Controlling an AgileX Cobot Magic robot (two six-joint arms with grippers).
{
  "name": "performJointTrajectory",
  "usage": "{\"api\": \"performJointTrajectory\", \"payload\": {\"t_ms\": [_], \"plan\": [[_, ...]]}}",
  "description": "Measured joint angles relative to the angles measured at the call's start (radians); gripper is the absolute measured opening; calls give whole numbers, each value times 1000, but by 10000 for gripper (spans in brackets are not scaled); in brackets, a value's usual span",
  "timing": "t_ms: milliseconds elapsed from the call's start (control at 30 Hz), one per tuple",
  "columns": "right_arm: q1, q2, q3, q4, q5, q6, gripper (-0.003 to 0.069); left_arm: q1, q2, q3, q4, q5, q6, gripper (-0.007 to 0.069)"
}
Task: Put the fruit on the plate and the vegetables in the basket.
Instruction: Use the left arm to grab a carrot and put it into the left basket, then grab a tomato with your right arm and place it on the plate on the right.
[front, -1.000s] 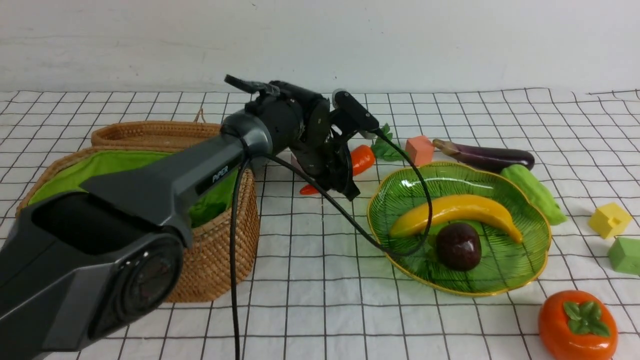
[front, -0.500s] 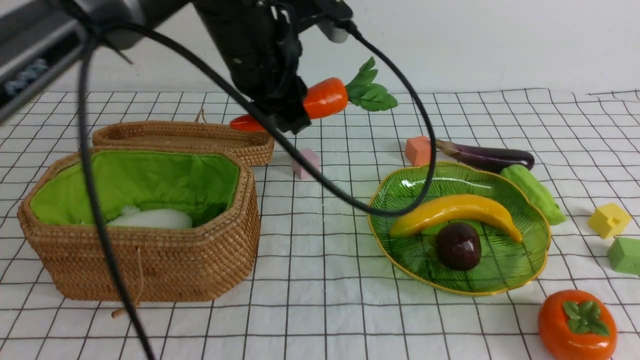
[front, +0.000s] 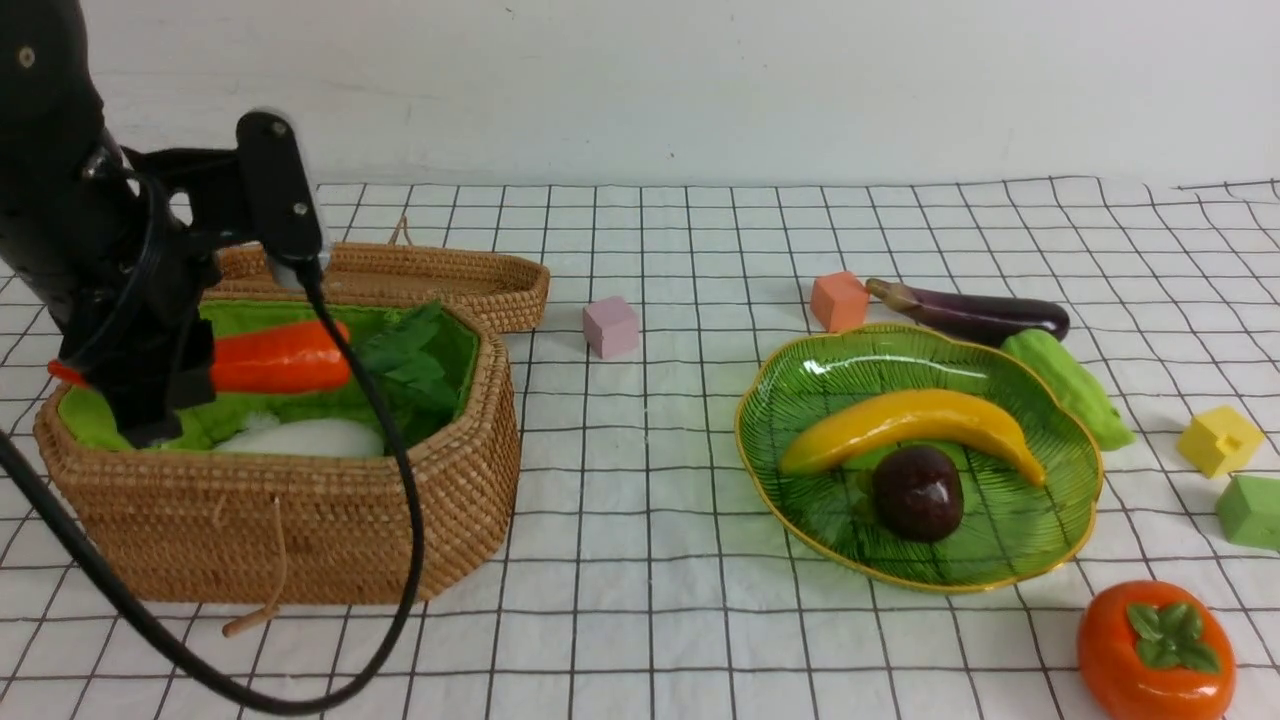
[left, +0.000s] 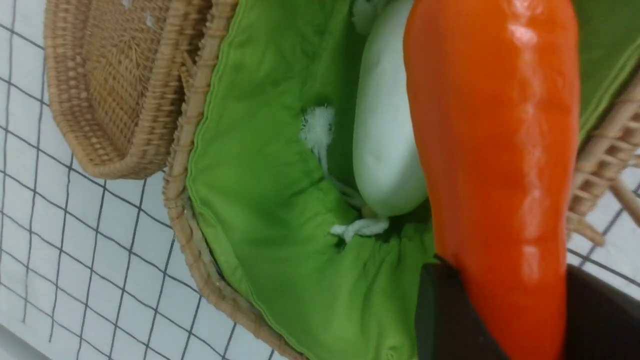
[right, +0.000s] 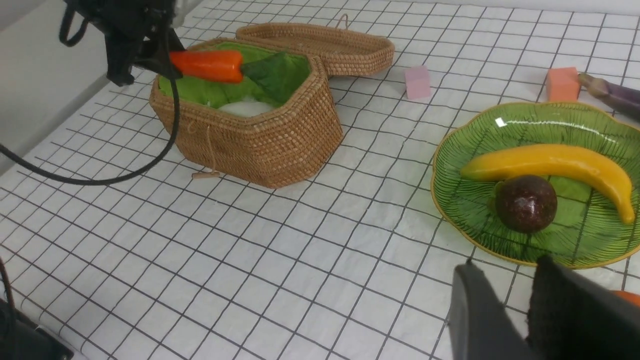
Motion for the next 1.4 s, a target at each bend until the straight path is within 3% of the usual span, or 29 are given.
{"api": "performJointTrajectory", "payload": {"t_ms": [100,233,267,333,433,500,567,633,667,700,767,933,1033,1200,1400], "plan": [[0,0,0,18,-6,0,190,0,19,2,0,-47,-2,287],[0,0,0,12,-11,0,193,0,27,2,2,-73,-79,501],[0,0,0,12,-11,0,193,0,27,2,2,-71,-85,512],[0,11,0,7,-12,0,193,0,24,2,5,-48,-174,621],[0,69,0,5,-1,0,193,0,-23,8,-49,-54,-309,651],[0,130,0,3,4,-4,193,0,-75,9,-128,-80,-429,615],[0,209,0,-2,5,-28,195,0,-144,9,-223,-108,-554,519],[0,278,0,-4,0,-51,197,0,-205,9,-291,-123,-637,388],[0,341,0,-5,-12,-75,197,0,-270,10,-345,-126,-705,245],[0,418,-8,-7,-24,-102,198,0,-329,20,-380,-126,-725,139],[0,535,-40,-14,-45,-139,201,0,-437,64,-422,-130,-729,4],[-35,775,-172,-31,-65,-177,201,0,-662,248,-527,-189,-679,-13],[-128,961,-335,-16,-42,-206,202,0,-819,401,-627,-234,-576,-13],[-329,1230,-621,87,133,-369,204,0,-1058,618,-855,-278,-415,-13],[-489,1394,-785,108,182,-435,204,-3,-1068,679,-959,-259,-328,-13]]}}
